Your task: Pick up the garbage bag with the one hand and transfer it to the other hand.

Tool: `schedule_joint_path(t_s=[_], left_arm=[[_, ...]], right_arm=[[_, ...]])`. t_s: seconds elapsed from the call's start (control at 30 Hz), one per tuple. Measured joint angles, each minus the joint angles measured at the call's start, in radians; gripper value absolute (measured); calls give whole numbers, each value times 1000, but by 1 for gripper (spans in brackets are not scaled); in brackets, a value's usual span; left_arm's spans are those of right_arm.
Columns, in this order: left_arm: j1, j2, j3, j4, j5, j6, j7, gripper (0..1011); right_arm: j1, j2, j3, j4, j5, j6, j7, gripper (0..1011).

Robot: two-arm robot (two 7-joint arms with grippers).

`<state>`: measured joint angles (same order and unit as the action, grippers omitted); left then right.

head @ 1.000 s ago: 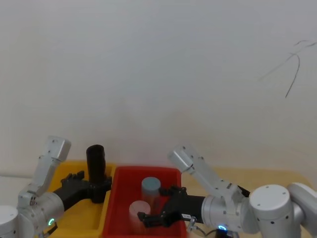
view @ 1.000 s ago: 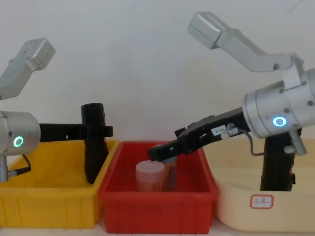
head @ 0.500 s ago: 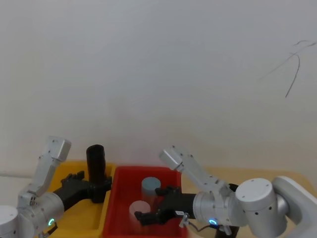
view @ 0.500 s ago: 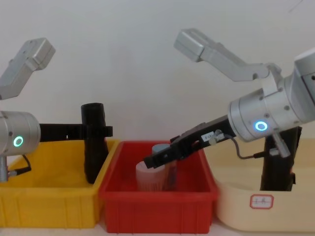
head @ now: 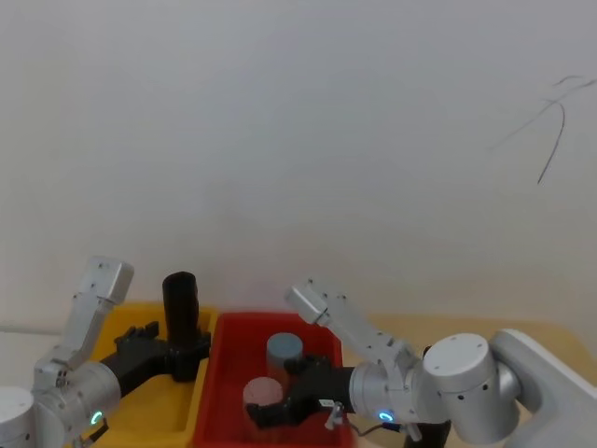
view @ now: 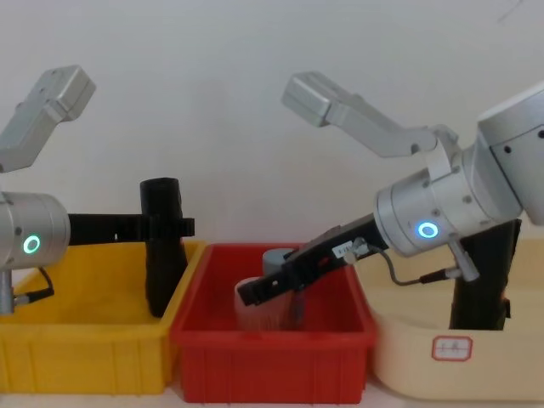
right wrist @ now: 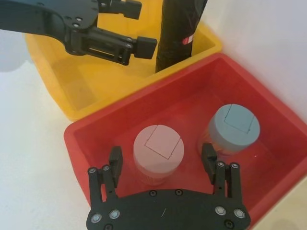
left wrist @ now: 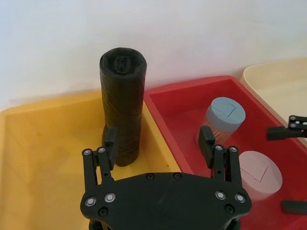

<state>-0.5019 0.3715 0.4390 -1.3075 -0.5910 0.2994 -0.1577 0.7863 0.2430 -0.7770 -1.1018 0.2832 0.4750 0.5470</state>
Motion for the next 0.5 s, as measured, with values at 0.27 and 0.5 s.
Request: schedule_joint_path(t_s=[0.27,0.5], left_arm=[[0,0,0,0,0,0,0,1002],[0,0,0,0,0,0,0,1002]], right_arm=[[15,-29,-7,54,-9,-16,12,1001],[26,-52,-13,97,-18,-31,23,1001]])
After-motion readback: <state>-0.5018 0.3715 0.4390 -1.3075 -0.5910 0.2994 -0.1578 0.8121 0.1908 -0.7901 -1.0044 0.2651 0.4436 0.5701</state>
